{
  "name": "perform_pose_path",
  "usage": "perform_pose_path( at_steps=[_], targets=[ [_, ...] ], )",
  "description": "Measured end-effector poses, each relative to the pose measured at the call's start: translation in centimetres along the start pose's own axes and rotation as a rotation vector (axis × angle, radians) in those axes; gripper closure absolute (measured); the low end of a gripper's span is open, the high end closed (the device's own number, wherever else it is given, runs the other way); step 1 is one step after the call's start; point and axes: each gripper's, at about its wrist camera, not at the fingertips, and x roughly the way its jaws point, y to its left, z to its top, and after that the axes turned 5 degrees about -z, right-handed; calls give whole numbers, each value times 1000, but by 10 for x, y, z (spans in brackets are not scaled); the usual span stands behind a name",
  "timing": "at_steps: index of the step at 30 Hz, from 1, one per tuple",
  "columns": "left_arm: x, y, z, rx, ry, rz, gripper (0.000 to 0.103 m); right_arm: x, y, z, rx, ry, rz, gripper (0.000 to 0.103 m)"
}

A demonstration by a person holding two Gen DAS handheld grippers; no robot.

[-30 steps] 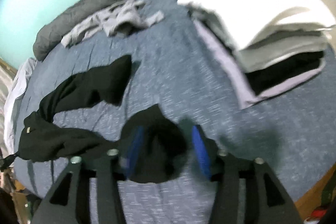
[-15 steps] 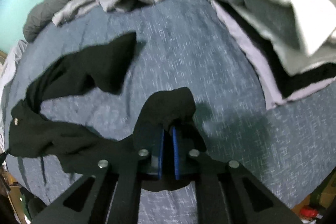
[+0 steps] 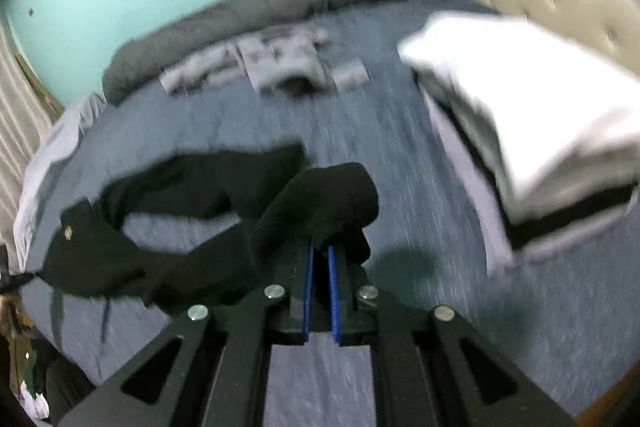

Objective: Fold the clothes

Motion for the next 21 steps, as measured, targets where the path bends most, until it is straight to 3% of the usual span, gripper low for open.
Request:
perform_pose_path(
  at_steps=[4, 10, 21],
  targets=[
    [2, 2, -2, -5, 6, 3, 99, 20, -17, -42, 4, 87, -20, 97],
    [5, 2, -3, -8, 11, 7, 99, 22, -29, -74, -12, 172, 4, 96],
    [6, 2, -1, -3, 15, 12, 99, -36, -54, -36, 142, 60, 88, 94]
  ],
)
